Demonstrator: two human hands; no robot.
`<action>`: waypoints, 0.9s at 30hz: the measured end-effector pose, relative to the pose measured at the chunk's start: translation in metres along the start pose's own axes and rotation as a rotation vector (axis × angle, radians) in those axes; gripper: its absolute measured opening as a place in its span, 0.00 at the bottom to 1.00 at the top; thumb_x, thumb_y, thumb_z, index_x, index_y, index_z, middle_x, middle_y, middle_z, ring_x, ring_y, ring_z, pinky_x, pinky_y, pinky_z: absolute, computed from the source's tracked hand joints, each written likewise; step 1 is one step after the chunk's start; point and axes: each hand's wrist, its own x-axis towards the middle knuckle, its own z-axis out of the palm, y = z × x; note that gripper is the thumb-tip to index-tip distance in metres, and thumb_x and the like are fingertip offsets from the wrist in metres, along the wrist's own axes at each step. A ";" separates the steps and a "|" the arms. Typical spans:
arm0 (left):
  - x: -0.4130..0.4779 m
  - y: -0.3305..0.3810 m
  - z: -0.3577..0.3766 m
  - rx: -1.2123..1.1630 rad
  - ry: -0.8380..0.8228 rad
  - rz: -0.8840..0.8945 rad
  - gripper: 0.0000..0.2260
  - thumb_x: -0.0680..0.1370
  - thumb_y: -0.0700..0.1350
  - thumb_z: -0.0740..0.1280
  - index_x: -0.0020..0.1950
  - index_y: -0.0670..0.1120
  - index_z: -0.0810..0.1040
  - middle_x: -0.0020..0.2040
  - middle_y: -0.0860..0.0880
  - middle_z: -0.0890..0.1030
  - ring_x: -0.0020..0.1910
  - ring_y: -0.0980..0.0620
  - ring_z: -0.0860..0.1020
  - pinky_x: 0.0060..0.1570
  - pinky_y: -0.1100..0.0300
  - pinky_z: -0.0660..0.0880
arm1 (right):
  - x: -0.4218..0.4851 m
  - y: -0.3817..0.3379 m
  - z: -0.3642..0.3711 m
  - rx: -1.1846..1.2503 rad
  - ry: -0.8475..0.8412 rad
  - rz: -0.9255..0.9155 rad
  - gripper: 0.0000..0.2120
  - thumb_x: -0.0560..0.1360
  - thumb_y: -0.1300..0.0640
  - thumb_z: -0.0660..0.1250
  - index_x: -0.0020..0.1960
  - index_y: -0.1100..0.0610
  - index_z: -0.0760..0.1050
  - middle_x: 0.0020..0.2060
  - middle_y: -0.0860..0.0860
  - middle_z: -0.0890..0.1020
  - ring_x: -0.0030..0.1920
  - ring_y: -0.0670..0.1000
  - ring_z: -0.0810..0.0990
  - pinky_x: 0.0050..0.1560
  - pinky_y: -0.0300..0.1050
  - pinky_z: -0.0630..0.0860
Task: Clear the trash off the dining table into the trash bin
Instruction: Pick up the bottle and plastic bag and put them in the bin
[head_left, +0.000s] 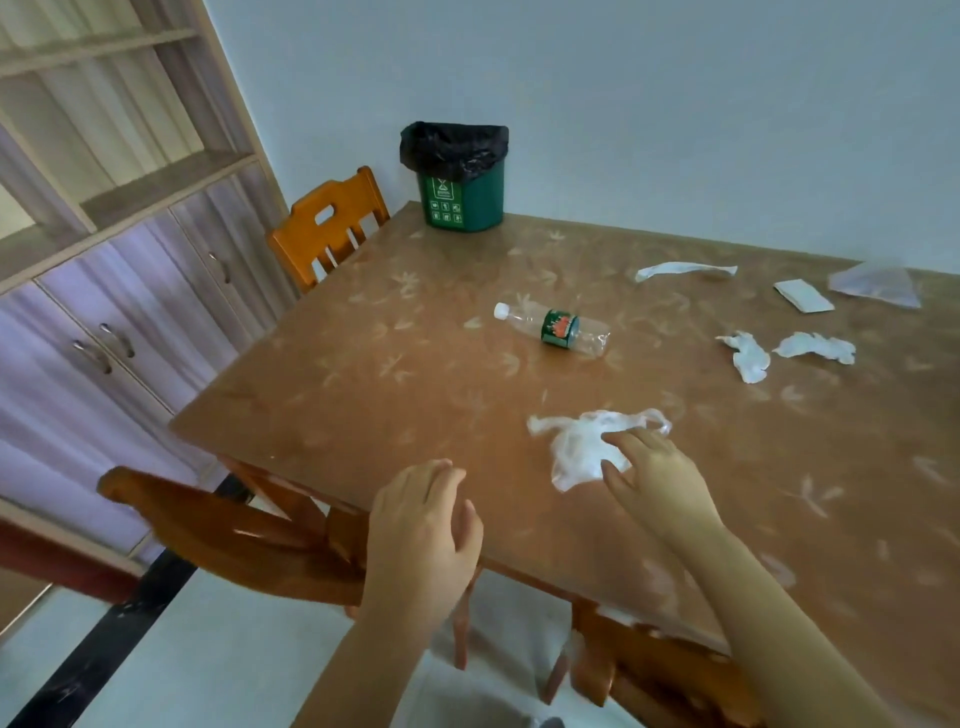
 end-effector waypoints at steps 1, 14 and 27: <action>0.007 -0.004 0.004 0.007 -0.015 -0.011 0.12 0.67 0.37 0.72 0.50 0.39 0.79 0.49 0.42 0.82 0.50 0.42 0.79 0.50 0.47 0.76 | 0.014 0.005 0.008 -0.011 -0.028 0.008 0.14 0.72 0.60 0.64 0.58 0.57 0.74 0.56 0.54 0.79 0.53 0.57 0.75 0.43 0.50 0.72; 0.070 -0.052 0.044 -0.047 -0.160 -0.041 0.12 0.70 0.38 0.70 0.53 0.41 0.78 0.52 0.44 0.80 0.54 0.46 0.77 0.54 0.49 0.72 | 0.104 0.047 0.091 -0.154 -0.274 0.237 0.19 0.74 0.58 0.63 0.64 0.55 0.67 0.61 0.54 0.73 0.63 0.57 0.68 0.58 0.52 0.70; 0.081 -0.087 0.040 -0.109 -0.202 0.052 0.11 0.70 0.38 0.70 0.52 0.42 0.78 0.52 0.46 0.80 0.53 0.46 0.77 0.54 0.49 0.73 | 0.083 0.025 0.098 0.018 -0.219 0.417 0.08 0.73 0.63 0.63 0.51 0.60 0.75 0.51 0.57 0.77 0.49 0.57 0.76 0.44 0.46 0.70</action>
